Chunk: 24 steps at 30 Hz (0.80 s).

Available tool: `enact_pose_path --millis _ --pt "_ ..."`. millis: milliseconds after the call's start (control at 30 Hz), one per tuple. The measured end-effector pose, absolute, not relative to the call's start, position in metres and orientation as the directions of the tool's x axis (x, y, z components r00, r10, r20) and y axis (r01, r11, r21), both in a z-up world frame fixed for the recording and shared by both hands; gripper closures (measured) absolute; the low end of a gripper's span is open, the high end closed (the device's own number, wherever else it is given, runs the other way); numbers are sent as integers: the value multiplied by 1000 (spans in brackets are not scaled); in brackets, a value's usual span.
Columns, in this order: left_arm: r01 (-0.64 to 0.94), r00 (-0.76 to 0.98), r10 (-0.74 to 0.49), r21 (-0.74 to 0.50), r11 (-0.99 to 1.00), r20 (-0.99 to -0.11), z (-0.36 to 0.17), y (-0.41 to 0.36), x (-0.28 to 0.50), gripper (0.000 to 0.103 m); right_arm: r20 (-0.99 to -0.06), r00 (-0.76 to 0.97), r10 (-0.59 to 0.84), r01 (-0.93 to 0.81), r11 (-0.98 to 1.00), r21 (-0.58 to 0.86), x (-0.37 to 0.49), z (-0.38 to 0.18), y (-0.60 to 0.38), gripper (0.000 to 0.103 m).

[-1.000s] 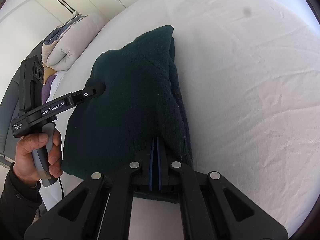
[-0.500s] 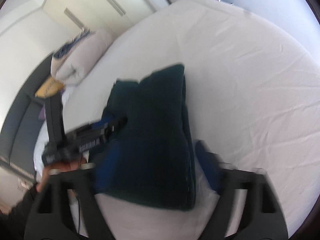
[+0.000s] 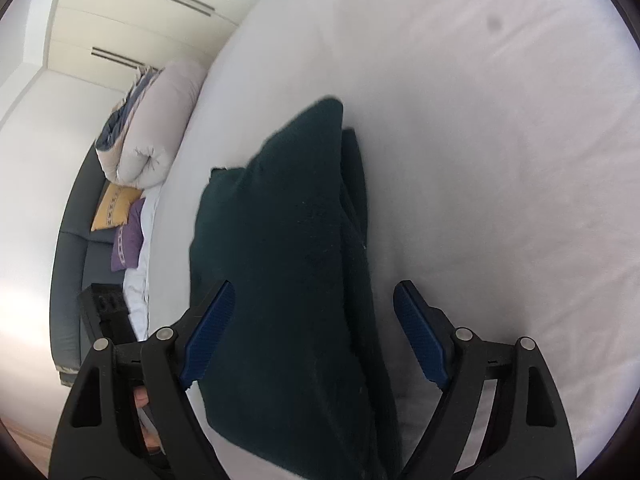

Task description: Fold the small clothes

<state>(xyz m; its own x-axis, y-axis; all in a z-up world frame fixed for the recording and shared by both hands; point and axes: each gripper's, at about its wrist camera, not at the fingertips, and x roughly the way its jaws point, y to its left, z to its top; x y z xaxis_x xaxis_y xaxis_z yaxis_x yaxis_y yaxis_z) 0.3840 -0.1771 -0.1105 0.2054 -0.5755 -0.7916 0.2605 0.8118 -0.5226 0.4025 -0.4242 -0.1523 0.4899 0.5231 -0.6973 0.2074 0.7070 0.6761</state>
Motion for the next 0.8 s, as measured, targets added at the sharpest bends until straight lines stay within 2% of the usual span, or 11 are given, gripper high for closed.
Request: enact_pose_path --millis 133,233,367,533,633,800 --pt "232 165 -601 -561 794 -782 -117 -179 397 20 -698 458 551 189 707 682 415 -157 -418 25" --pt "245 148 -583 -541 804 -799 -117 -185 394 29 -720 399 569 203 710 674 427 -164 -416 53" --pt "254 151 -555 -511 821 -818 -115 -192 395 38 -785 349 513 195 779 596 435 -163 -402 67" --pt "274 180 -526 -471 839 -832 -104 -196 391 54 -866 336 371 154 885 439 437 -148 -376 78" --pt "297 210 -507 -440 847 -836 -86 -194 380 61 -910 355 214 91 961 261 428 -121 -342 82" --pt "336 271 -497 -403 852 -825 -45 -170 338 61 -884 418 210 39 968 248 393 -68 -309 83"
